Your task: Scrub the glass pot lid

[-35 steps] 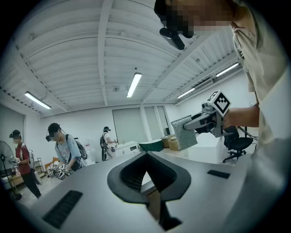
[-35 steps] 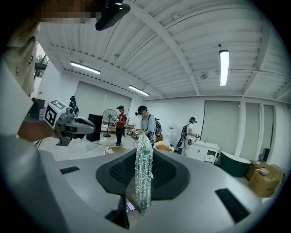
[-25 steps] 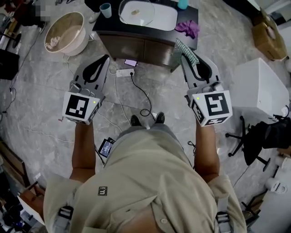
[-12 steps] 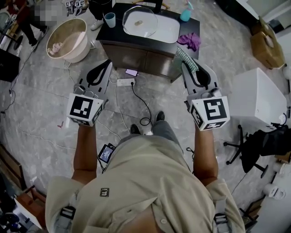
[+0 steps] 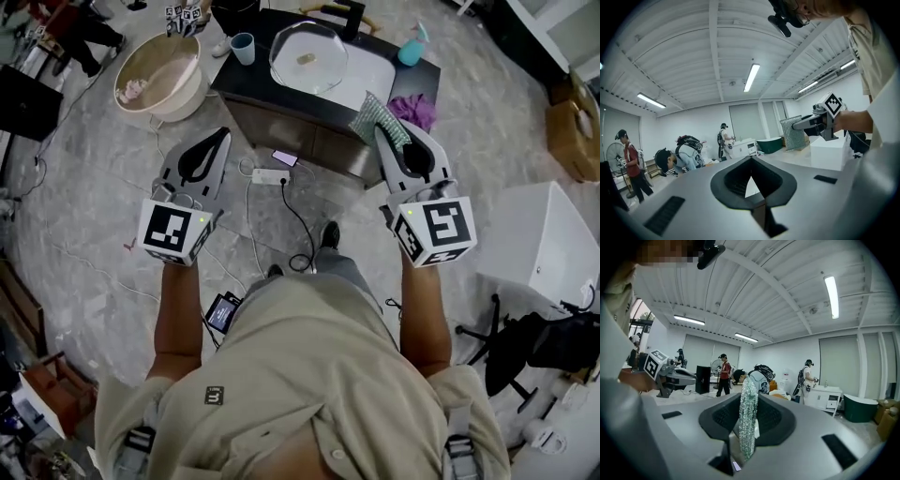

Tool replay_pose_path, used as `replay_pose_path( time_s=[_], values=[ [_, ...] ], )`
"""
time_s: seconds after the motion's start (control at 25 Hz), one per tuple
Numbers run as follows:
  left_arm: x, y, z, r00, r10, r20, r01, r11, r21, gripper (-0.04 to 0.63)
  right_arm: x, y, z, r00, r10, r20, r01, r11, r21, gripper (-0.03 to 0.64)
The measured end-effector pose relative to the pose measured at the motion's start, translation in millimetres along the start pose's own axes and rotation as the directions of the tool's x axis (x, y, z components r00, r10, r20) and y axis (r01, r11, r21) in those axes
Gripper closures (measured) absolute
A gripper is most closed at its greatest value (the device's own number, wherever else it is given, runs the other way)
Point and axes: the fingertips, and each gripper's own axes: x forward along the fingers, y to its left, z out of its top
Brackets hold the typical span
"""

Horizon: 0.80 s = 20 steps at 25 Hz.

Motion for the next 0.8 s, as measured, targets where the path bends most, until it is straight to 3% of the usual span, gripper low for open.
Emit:
replay_pose_path(
  time_s=[0.24, 0.8],
  values=[
    [39, 2, 9, 0.997, 0.071, -0.019, -0.071, 0.997, 0.005, 0.58, 37, -45, -4, 0.997, 0.082, 0.002, -0.082, 0.997, 0.004, 0.531],
    [94, 16, 7, 0.978, 0.185, -0.093, -0.185, 0.983, 0.01, 0.58, 108, -101, -12, 0.976, 0.215, 0.017, -0.216, 0.976, 0.03, 0.531]
  ],
)
